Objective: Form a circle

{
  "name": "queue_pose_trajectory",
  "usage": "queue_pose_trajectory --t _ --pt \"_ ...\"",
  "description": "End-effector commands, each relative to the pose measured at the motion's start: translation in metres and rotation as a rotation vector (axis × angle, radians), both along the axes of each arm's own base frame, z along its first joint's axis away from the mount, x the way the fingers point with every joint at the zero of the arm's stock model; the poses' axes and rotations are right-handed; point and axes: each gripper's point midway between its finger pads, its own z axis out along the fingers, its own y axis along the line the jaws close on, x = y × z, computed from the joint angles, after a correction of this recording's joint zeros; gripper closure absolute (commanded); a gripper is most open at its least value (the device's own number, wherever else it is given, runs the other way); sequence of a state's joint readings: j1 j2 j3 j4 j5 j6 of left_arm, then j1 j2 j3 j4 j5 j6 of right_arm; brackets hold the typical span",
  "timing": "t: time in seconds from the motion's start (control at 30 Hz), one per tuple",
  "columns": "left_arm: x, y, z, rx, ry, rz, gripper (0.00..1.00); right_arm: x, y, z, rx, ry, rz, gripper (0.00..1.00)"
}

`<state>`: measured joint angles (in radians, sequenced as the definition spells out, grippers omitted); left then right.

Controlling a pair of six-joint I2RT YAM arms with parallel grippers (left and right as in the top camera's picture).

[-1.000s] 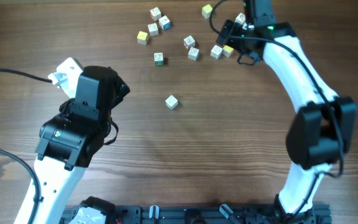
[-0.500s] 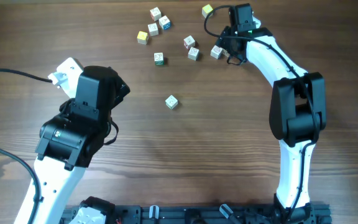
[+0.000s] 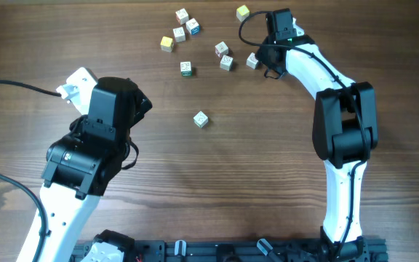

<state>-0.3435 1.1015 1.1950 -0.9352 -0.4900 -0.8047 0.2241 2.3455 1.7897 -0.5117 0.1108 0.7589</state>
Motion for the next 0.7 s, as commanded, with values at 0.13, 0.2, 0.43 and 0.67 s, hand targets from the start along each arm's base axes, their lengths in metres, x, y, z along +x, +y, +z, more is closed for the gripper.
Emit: queue_pose_trajectory --t 0.13,0.2,0.43,0.67 --pt "0.001 0.005 0.005 0.019 -0.012 0.009 0.00 -0.002 0.006 0.026 -0.005 -0.013 0.071 0.75" --pt "0.001 0.005 0.005 0.019 -0.012 0.009 0.00 -0.005 0.006 0.052 -0.019 -0.036 0.102 0.77" --pt "0.001 0.005 0.005 0.019 -0.012 0.009 0.00 -0.052 0.013 0.127 0.028 -0.005 0.156 0.82" --pt "0.001 0.005 0.005 0.019 -0.012 0.009 0.00 -0.095 0.075 0.099 0.021 0.110 0.307 0.82"
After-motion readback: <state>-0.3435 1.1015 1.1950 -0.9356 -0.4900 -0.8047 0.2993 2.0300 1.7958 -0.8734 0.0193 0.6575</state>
